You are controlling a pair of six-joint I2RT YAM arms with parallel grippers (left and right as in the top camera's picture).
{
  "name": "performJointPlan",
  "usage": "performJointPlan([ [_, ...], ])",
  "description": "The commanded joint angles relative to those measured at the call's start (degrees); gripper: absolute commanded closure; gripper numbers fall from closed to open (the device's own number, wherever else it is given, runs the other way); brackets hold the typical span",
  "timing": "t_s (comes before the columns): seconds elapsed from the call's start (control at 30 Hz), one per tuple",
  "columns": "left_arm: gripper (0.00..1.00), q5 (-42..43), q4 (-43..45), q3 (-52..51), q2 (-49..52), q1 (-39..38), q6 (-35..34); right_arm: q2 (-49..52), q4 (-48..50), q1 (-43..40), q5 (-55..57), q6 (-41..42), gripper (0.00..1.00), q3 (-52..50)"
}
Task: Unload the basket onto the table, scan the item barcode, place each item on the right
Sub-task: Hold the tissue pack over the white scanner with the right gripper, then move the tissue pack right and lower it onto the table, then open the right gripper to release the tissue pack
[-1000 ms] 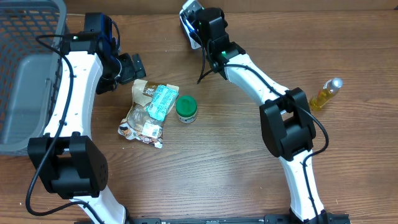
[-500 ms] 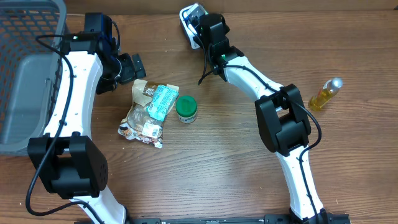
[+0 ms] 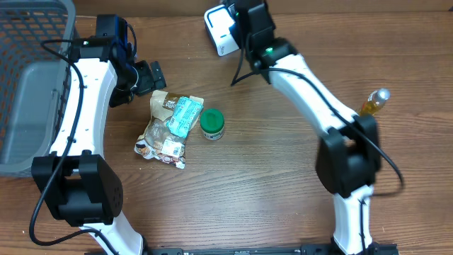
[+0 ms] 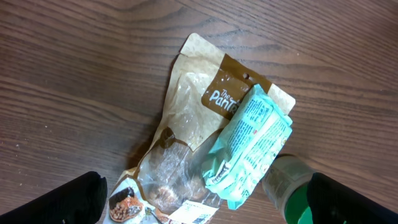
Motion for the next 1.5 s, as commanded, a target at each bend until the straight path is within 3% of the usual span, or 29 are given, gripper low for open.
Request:
performJointPlan([
  [0.0,0.0,-0.3,0.0,-0.7,0.2,-0.1,0.9,-6.8,-8.8,-0.7,0.5,13.0,0.96,0.6],
  [0.2,0.0,-0.3,0.0,-0.7,0.2,-0.1,0.9,-8.9,-35.1,-2.8,-3.9,25.9,0.96,0.5],
  [0.37,0.0,-0.3,0.0,-0.7,0.2,-0.1,0.9,-7.5,-48.0,-6.5,-7.1,33.3,0.96,-2.4],
  [0.47,0.0,-0.3,0.0,-0.7,0.2,-0.1,0.9,-7.5,-48.0,-9.8,-7.1,37.1,0.96,-8.9],
  [0.8,0.0,-0.3,0.0,-0.7,0.2,-0.1,0.9,-7.5,-42.8,-17.3,-8.8,37.2,0.95,-21.2],
  [0.87,0.0,-0.3,0.0,-0.7,0.2,-0.1,0.9,-7.4,-42.1,-18.0,-8.8,37.2,0.89,-22.1],
  [0.97,0.0,-0.3,0.0,-0.7,0.2,-0.1,0.9,-7.5,-41.4,-18.6,-8.8,37.2,0.65,-22.6],
  [1.1,0.0,-0.3,0.0,-0.7,0.2,-0.1,0.9,-7.5,-39.6,-18.6,-11.4,37.2,0.63,-22.6],
  [1.23,0.0,-0.3,0.0,-0.7,0.2,-0.1,0.9,-7.4,-38.6,-18.1,-21.7,37.2,0.64,-22.6],
  [1.47,0.0,-0.3,0.0,-0.7,0.2,-0.1,0.9,-7.4,-37.6,-17.2,-20.9,36.5,0.64,-23.3],
])
